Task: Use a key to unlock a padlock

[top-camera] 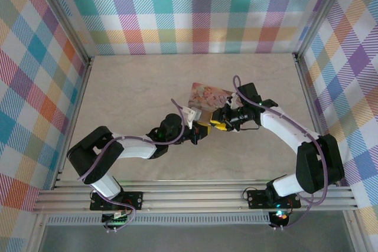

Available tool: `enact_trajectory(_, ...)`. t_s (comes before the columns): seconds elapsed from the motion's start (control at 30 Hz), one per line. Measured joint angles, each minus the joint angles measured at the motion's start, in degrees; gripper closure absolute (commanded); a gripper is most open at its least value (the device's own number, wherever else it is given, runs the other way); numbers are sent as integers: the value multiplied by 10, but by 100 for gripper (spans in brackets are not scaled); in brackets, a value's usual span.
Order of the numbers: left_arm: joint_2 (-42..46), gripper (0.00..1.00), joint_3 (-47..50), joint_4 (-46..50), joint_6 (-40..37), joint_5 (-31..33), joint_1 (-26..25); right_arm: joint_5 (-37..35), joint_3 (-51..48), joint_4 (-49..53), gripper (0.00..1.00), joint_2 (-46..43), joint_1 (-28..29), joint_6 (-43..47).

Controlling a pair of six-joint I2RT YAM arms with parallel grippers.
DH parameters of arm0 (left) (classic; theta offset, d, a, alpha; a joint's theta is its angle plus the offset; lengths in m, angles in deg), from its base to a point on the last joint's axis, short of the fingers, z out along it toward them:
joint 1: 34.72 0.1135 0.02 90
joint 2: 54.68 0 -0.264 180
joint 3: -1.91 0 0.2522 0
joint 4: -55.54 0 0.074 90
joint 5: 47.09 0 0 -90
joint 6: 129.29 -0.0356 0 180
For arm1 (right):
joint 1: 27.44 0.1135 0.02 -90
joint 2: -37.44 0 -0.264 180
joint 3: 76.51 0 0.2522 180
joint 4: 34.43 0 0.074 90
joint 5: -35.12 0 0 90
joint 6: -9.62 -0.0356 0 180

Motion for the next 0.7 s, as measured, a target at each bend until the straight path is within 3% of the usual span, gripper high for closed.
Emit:
enact_trajectory(0.37,-51,100,34,-73,-26,88,-53,-30,-52,-32,61,-9,15,-12)
enact_trajectory(0.7,-85,100,42,-98,-52,152,-95,-66,-75,-38,48,-6,34,-24)
